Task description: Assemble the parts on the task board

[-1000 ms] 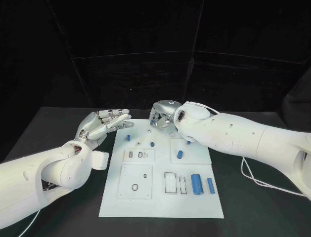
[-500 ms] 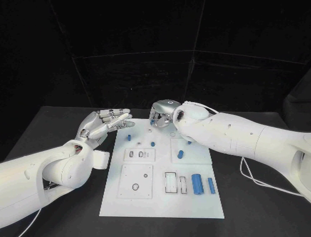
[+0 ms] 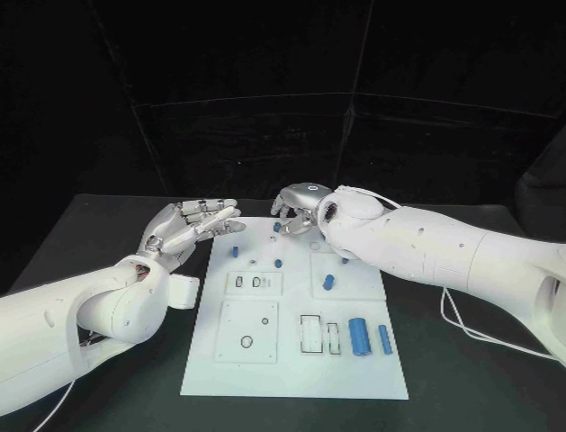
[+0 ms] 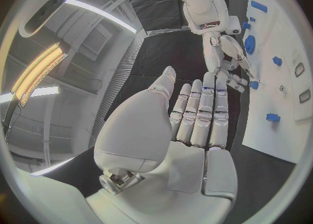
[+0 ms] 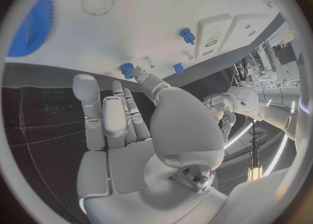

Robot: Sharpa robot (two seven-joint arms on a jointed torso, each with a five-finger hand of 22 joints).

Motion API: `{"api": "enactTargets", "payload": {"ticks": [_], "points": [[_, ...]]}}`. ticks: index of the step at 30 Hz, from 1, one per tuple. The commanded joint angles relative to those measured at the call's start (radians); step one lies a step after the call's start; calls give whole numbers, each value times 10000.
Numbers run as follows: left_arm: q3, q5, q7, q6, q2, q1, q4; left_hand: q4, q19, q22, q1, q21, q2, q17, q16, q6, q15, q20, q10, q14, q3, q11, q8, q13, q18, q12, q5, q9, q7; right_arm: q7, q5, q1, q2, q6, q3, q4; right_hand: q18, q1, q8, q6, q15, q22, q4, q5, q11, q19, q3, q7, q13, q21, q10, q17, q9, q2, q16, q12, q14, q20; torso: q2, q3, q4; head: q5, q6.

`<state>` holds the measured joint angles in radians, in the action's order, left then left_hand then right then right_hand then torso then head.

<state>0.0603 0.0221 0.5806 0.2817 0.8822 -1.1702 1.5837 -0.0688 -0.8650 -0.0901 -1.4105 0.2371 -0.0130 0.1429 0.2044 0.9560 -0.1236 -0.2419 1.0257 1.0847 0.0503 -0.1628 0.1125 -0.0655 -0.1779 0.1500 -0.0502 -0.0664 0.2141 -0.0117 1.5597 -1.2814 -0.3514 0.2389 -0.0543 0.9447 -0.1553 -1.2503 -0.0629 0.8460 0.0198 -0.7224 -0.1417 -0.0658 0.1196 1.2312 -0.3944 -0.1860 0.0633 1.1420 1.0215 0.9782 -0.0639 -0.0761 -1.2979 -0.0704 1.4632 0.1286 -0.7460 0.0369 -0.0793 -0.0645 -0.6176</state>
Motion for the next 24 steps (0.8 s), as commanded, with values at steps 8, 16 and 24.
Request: {"api": "enactTargets", "payload": {"ticks": [8, 16, 24], "points": [[-7, -57, 2, -185, 150, -26, 87, 79, -77, 23, 8, -22, 59, 13, -72, -6, -25, -18, -20, 68, 1, -54, -57, 12, -71, -44, 13, 11, 47, -297, -1360, -92, -1602, 628, 135, 1543, 421, 31, -303, 977, -327, -2299, 282, -792, -518, 1080, 299, 259, 850, 1332, 2682, 547, -112, -81, -298, -1734, 217, -322, 1, -21, 96, -19, 99], [-6, -57, 6, -195, 204, -30, 103, 86, -80, 29, 9, -29, 69, 14, -81, 4, -25, -19, -10, 70, 3, -51, -58, 10, -71, -47, 13, 9, 43, -949, -2359, -120, -2798, -358, 306, 2309, 588, 491, -474, 652, -433, -3496, 1476, -1435, -755, 1497, 2368, 459, 6312, 2061, 3023, 2247, -77, -538, -1234, -7126, 504, -632, 1, -61, 240, 2, 148], [-5, -57, 1, -226, 146, -29, 37, 88, -81, 30, 8, -30, 71, 15, -83, 5, -24, -19, -8, 70, 4, -50, -58, 10, -71, -48, 13, 9, 41, -1448, -2071, -122, -3017, -1131, 327, 2265, 697, -75, -695, 246, -354, -3984, 2190, -1474, -566, 1609, 3453, 318, 10015, 2353, 3170, 3619, -71, -349, -1872, -10477, 672, -427, -19, -75, 252, -9, 136]]}}
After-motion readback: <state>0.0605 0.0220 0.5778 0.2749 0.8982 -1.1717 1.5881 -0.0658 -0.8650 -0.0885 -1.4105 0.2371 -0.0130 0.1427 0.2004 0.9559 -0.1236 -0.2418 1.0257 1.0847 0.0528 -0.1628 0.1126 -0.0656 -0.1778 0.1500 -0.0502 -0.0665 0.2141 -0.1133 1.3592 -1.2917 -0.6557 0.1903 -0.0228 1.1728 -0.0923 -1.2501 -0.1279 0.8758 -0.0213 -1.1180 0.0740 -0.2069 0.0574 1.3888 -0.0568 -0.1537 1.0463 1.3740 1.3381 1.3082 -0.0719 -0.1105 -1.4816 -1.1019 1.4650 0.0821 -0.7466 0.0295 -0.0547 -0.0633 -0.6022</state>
